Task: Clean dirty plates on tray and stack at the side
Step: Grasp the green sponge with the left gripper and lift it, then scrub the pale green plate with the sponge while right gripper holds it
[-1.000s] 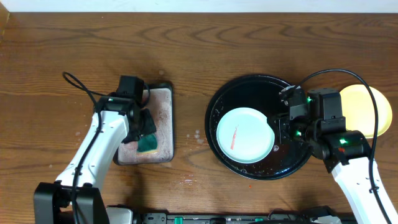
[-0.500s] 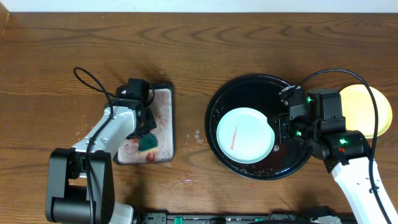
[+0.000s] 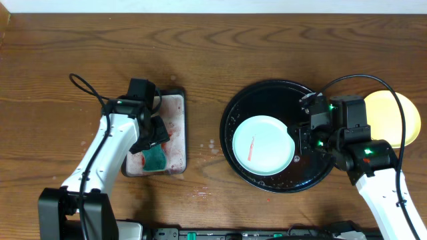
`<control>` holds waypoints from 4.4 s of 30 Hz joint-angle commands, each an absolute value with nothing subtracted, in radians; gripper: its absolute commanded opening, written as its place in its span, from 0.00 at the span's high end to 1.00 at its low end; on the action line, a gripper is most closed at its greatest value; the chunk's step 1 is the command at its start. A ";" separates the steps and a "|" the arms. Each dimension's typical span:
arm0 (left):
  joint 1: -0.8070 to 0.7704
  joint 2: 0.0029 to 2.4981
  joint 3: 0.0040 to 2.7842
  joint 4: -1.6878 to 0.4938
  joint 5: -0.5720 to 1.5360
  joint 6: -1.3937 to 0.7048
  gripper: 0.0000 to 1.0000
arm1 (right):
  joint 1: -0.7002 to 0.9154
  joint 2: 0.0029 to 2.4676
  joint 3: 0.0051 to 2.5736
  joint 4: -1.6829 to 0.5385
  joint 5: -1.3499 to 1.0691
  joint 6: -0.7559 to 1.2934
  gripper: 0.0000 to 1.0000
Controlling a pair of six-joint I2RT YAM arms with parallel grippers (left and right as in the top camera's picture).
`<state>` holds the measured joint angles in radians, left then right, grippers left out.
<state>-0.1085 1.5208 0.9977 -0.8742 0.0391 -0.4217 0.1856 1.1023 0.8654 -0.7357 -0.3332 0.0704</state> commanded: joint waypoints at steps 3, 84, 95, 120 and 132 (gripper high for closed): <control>-0.109 1.561 0.875 -0.777 0.030 -0.424 0.48 | 0.200 1.106 0.879 -0.743 -0.338 0.075 0.81; -0.833 2.130 1.374 -0.400 0.603 -0.716 0.93 | 0.138 1.721 0.878 -0.602 -0.184 0.246 0.99; -0.759 2.107 1.390 -0.739 0.210 -0.694 0.93 | 0.138 1.721 0.878 -0.601 -0.184 0.245 0.99; -0.834 2.146 1.442 -0.447 0.508 -0.635 0.92 | 0.138 1.721 0.878 -0.606 -0.180 0.220 0.99; -0.803 2.038 1.446 -0.803 -0.164 -0.684 0.93 | 0.138 1.721 0.878 -0.611 -0.180 0.220 0.99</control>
<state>-0.8158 2.0670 1.4853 -0.7307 0.1963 -0.6392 0.1417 1.6951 0.8852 -0.6014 -0.2516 0.2440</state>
